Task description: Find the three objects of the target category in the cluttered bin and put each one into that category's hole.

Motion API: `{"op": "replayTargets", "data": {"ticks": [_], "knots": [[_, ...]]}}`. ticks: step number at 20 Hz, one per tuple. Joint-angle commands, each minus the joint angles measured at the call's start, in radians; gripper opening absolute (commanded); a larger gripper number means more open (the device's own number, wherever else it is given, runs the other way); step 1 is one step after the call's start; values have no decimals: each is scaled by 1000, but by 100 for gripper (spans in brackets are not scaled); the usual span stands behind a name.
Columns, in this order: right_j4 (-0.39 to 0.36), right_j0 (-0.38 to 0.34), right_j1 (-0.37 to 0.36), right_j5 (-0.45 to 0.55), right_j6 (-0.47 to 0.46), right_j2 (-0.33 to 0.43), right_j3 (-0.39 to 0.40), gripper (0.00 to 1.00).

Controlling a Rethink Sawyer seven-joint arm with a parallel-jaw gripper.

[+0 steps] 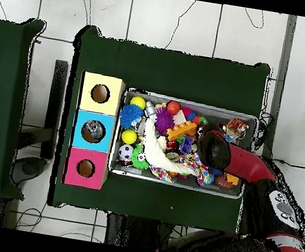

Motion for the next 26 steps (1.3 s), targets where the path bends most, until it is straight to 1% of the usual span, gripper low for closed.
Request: {"op": "replayTargets", "data": {"ticks": [1,5,6,9,11,14,18,20,21,26], "knots": [[21,130,59,293,217,-306,-78,100],[26,166,67,287,241,-380,-99,100],[31,165,66,281,246,-382,-94,100],[56,154,70,302,235,-375,-96,100],[73,127,82,303,213,-341,-93,100],[89,106,104,299,191,-322,-96,100],[101,101,110,290,186,-317,-93,100],[109,94,103,290,181,-304,-86,100],[112,91,113,292,178,-296,-92,100],[138,-4,147,284,121,-164,-70,100]]}}
